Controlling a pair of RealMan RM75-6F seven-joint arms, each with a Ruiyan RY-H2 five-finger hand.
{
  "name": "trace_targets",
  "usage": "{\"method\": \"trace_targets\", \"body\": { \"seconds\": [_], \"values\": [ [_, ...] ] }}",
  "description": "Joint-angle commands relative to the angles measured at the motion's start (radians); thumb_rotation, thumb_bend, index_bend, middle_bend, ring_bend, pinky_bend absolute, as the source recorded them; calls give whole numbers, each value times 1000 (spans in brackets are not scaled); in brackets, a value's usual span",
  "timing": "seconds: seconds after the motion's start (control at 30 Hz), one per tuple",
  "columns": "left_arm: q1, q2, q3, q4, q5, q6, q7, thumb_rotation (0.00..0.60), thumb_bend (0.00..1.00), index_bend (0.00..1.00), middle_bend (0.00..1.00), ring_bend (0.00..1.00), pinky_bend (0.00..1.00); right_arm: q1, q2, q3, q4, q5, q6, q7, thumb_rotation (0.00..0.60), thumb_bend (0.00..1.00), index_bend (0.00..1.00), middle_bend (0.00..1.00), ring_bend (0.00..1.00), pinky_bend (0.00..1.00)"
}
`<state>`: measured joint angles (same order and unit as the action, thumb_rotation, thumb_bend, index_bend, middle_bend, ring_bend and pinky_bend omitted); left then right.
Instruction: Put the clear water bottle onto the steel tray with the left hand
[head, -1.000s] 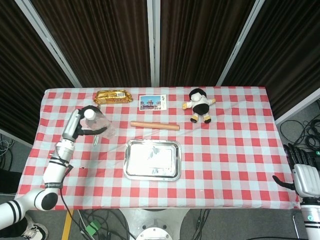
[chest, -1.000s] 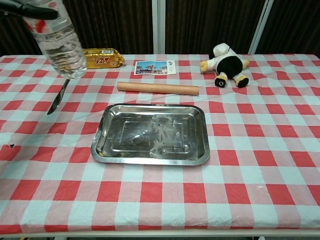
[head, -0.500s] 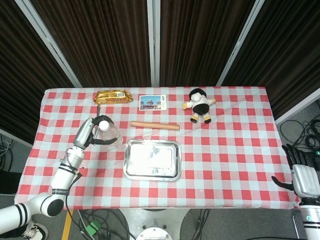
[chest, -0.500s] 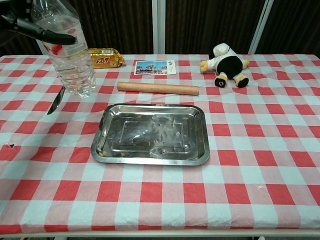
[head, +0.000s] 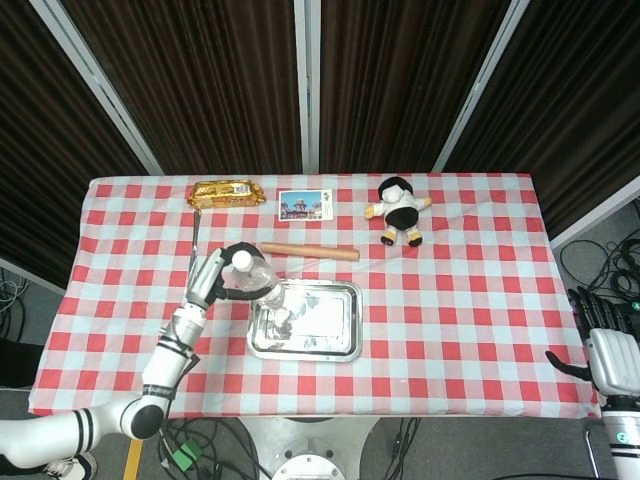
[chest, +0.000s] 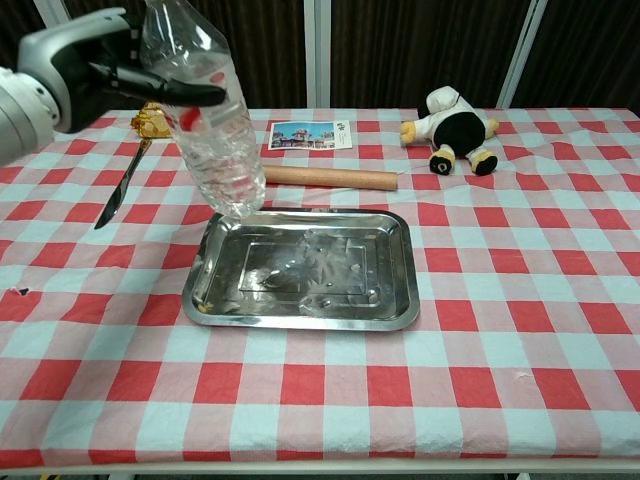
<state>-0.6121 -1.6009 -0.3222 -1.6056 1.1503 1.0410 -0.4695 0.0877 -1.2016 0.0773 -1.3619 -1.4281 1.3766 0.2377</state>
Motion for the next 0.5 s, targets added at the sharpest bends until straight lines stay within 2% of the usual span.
{"method": "trace_targets", "body": {
  "seconds": [0.03, 0.13, 0.5],
  "values": [
    [-1, -64, 32, 49, -2, 1, -4, 600, 216, 590, 625, 496, 532, 2, 2, 2, -1, 4, -5, 2, 600, 101, 64, 34, 0, 0],
    [1, -106, 51, 101, 24, 4, -23, 600, 216, 590, 625, 496, 532, 3, 3, 5, -3, 7, -4, 3, 600, 101, 64, 34, 0, 0],
    [15, -181, 59, 209, 129, 90, -71, 600, 216, 590, 625, 496, 528, 9, 7, 17, -3, 35, -27, 7, 600, 101, 64, 34, 0, 0]
  ]
}}
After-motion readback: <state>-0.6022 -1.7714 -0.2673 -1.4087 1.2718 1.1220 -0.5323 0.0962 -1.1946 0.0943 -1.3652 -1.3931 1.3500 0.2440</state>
